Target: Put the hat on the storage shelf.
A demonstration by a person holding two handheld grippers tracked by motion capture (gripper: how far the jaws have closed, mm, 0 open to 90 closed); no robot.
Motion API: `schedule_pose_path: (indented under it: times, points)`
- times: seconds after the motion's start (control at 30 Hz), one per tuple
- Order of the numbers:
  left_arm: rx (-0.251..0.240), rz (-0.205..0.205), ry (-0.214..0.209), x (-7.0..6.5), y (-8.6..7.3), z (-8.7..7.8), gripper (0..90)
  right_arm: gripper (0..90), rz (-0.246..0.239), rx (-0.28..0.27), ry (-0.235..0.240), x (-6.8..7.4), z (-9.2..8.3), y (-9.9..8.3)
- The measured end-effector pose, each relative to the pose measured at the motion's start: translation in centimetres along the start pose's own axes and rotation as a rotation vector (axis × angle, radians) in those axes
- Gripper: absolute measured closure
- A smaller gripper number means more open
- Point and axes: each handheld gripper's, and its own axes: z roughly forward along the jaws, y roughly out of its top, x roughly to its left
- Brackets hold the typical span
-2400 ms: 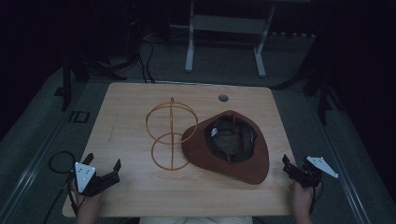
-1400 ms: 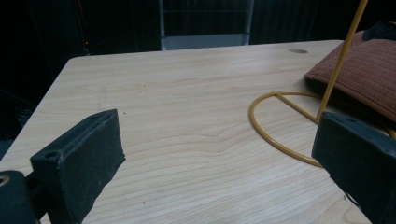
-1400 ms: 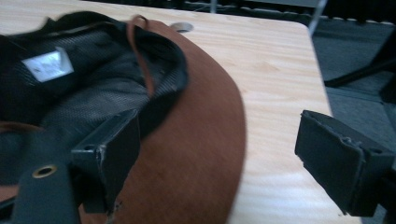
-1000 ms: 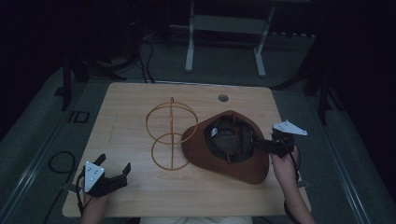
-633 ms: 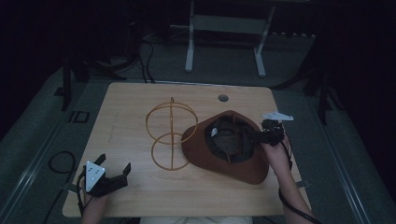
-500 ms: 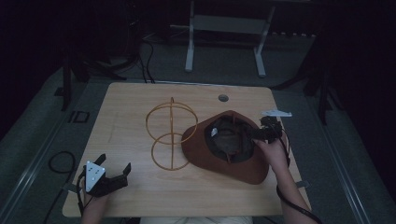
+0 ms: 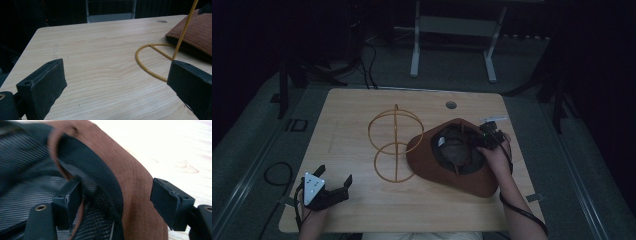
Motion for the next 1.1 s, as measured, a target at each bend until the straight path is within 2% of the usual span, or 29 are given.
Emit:
schedule_pose_path:
  times: [0.1,0.17,0.3,0.4,0.47,0.6,0.63,0.73,0.8,0.93,1.1]
  points:
    - [0.002,-0.001,0.001,0.0,0.0,0.0,2.4,25.6,-0.014,0.021,-0.026,0.2,0.4,-0.1]
    - [0.003,-0.001,0.003,0.0,0.0,0.0,2.4,29.2,-0.019,0.031,-0.07,0.7,1.0,-0.5]
    - [0.005,0.001,0.006,0.0,0.0,0.0,2.4,36.5,-0.03,0.065,-0.069,1.1,1.9,-1.2]
    - [0.008,-0.004,0.003,0.1,0.0,0.1,2.4,45.8,-0.071,0.069,-0.125,1.6,2.0,-1.4]
    - [0.01,-0.012,-0.008,0.1,0.0,0.1,2.4,51.7,-0.076,0.081,-0.155,1.8,2.0,-1.2]
    - [0.003,-0.02,-0.008,0.2,0.0,0.0,2.4,63.7,-0.075,0.081,-0.189,1.7,2.1,-1.3]
    - [0.006,-0.018,-0.007,0.2,0.0,0.0,2.4,65.0,-0.074,0.068,-0.19,1.7,2.1,-1.4]
    - [0.012,-0.014,0.001,0.2,-0.1,0.1,2.4,77.8,-0.094,0.039,-0.207,1.7,2.1,-1.8]
    - [0.011,-0.016,-0.006,0.2,0.0,0.1,2.4,82.4,-0.072,0.019,-0.202,1.6,1.7,-1.8]
    - [-0.007,-0.014,-0.017,0.1,0.0,0.0,2.4,83.6,-0.022,-0.038,-0.141,0.9,0.2,-1.2]
    - [0.008,-0.005,-0.009,0.1,0.0,0.1,2.4,83.9,0.024,-0.122,-0.096,-0.1,-2.4,-0.5]
